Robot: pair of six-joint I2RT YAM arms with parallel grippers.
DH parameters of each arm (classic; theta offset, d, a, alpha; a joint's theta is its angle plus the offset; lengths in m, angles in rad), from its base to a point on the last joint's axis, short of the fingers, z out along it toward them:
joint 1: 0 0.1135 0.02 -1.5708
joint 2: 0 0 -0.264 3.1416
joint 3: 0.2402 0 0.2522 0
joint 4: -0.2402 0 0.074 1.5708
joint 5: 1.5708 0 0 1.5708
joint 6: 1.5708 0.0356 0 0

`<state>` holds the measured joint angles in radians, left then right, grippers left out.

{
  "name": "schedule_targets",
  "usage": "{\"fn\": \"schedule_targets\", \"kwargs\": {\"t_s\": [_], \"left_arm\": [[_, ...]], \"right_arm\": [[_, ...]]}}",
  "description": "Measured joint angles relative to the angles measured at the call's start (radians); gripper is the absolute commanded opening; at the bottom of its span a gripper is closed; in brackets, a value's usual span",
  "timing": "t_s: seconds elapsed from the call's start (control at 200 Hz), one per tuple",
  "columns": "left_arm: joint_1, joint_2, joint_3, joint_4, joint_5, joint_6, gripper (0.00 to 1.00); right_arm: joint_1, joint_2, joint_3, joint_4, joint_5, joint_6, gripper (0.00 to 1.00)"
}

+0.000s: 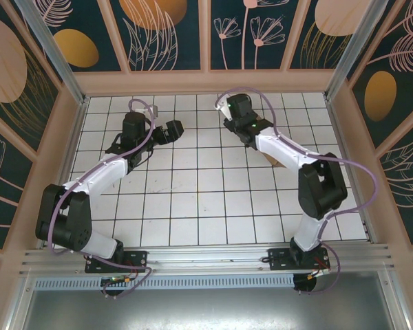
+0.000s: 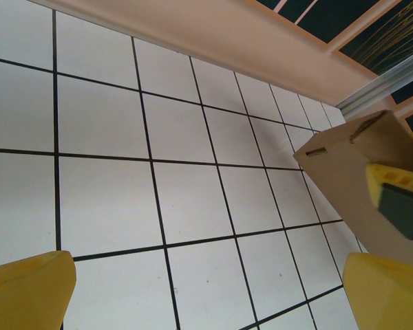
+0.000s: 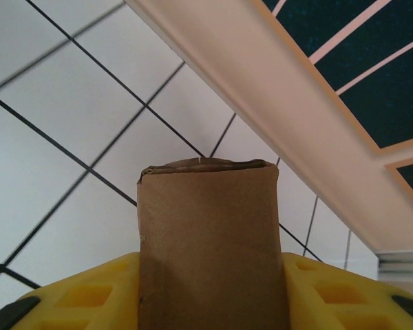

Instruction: Fold the paper box

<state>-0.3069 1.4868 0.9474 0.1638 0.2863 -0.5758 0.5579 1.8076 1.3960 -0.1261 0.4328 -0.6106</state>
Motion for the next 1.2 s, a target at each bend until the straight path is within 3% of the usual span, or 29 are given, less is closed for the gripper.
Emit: {"fn": "schedule_targets", "kwargs": {"t_s": [0.22, 0.365, 0.445, 0.515, 0.591, 0.776, 0.906, 1.201], "left_arm": [[0.000, 0.000, 0.000, 0.000, 0.000, 0.005, 0.98], [0.000, -0.002, -0.003, -0.003, 0.000, 0.007, 0.99], [0.000, -0.002, -0.003, -0.004, 0.000, 0.007, 0.99], [0.000, -0.002, -0.003, -0.004, 0.002, 0.007, 0.98], [0.000, -0.002, -0.003, -0.004, 0.014, 0.007, 0.98], [0.000, -0.002, -0.005, -0.003, 0.041, 0.007, 0.98], [0.000, -0.002, -0.008, -0.003, 0.047, 0.007, 0.98], [0.006, -0.003, -0.051, 0.031, 0.035, 0.011, 0.99]], "right_arm": [[0.061, 0.175, -0.015, 0.111, 0.183, -0.052, 0.43], [0.090, 0.240, -0.020, 0.178, 0.276, -0.065, 0.49], [0.097, 0.257, -0.021, 0.199, 0.296, -0.061, 0.57], [0.099, 0.274, -0.022, 0.198, 0.296, -0.047, 0.74], [0.100, 0.297, -0.028, 0.195, 0.296, -0.036, 0.85], [0.097, 0.320, -0.037, 0.174, 0.288, -0.018, 0.99], [0.085, 0.309, -0.034, 0.151, 0.206, 0.016, 0.99], [0.048, 0.104, -0.164, 0.132, -0.243, 0.195, 0.99]]}}
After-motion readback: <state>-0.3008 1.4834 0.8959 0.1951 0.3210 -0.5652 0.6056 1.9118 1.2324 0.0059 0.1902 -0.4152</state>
